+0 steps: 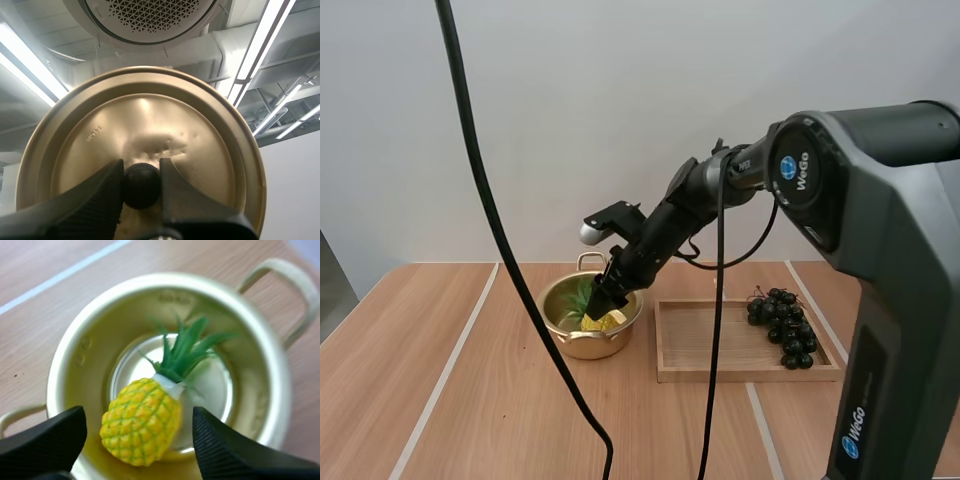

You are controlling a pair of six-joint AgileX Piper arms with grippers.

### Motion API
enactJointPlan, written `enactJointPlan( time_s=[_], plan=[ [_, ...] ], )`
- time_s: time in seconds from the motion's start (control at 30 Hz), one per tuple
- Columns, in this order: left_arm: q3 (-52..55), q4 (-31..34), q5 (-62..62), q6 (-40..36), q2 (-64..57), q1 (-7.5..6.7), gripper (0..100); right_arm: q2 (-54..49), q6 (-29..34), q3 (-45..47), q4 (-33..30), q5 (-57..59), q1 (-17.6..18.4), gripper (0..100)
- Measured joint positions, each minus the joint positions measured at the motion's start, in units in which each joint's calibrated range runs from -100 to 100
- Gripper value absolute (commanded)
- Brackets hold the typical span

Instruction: Open the pot, put the pineapple inside, and close it

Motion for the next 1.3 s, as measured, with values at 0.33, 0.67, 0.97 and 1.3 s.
enactJointPlan(
  time_s=[0.33, 0.67, 0.97, 1.3],
  plan=[
    [0.0, 0.2, 2.0, 0.0, 0.0, 0.0, 0, -24.9, 1.9, 0.1, -0.8, -32.1, -0.6, 100],
    [-0.3, 2.2, 19.1, 0.0, 2.5, 0.0, 0, -44.5, 9.3, 0.3, -0.5, -48.7, -3.2, 100],
    [-0.3, 2.2, 23.3, 0.0, 3.5, 0.0, 0, -48.1, 10.2, 0.3, -0.2, -50.0, -4.5, 100],
    [21.6, 14.4, 50.5, -10.5, 15.9, 0.0, 0, -62.5, 11.1, 0.6, -3.2, -51.3, -15.8, 100]
  ],
)
